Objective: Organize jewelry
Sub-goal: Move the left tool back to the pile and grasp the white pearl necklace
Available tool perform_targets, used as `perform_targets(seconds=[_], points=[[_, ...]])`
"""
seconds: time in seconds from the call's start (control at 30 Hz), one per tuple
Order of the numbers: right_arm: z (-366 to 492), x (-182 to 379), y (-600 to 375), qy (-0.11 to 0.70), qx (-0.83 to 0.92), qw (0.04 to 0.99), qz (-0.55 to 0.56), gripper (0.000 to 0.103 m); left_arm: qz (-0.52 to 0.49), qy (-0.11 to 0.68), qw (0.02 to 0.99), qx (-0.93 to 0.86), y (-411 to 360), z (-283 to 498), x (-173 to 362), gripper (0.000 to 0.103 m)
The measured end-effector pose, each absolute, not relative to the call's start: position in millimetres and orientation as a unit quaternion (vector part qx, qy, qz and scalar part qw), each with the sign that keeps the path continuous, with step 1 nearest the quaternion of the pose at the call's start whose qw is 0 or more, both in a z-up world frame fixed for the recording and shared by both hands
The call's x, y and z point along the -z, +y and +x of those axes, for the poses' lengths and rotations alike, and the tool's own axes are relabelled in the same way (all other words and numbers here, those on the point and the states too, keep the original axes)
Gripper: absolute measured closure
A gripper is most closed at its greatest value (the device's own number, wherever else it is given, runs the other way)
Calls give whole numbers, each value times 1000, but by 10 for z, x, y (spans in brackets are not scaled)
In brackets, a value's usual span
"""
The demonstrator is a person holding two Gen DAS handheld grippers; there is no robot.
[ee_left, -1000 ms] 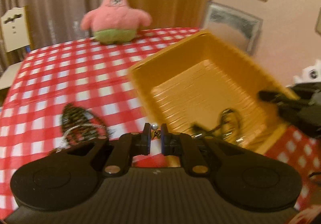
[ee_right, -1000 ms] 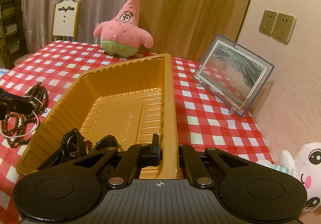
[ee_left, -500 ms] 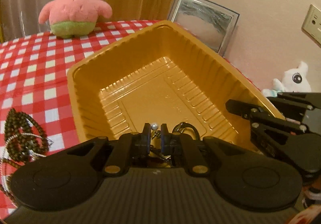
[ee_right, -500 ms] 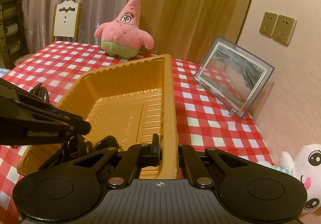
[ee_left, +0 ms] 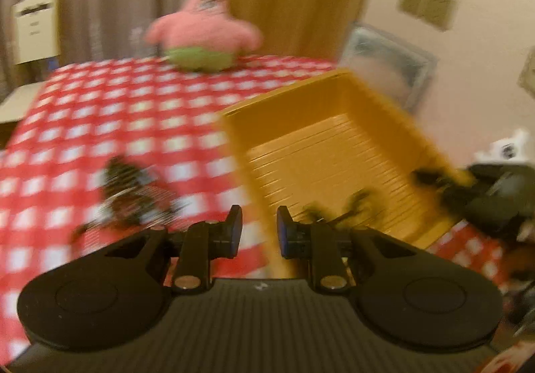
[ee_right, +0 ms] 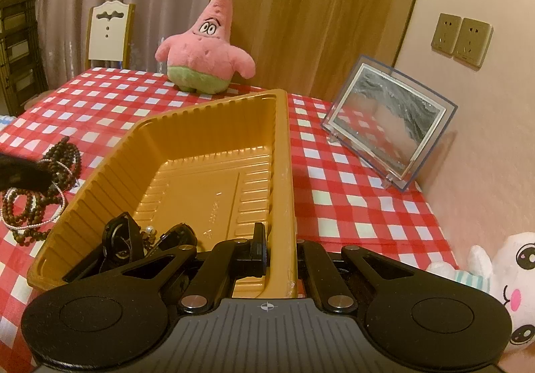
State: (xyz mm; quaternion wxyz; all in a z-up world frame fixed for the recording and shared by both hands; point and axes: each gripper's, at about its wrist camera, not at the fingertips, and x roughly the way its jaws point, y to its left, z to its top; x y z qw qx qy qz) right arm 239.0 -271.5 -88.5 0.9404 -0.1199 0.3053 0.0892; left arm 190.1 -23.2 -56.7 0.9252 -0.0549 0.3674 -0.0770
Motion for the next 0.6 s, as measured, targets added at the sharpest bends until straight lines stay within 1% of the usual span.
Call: perform_targets(seconds=[0.17,0.3,0.6], points=[[2390,884,-2715,305,-89,940,-120,100,-58,406,912,-21,300,1742,775,84],[2390,890,-2715,305,-89,940,-121,100,-60,411,908,-64,593,1724,847,84],[2392,889,-2718,305,-89,940,-120,100,-46,417,905,-67,681,1901,969,84]])
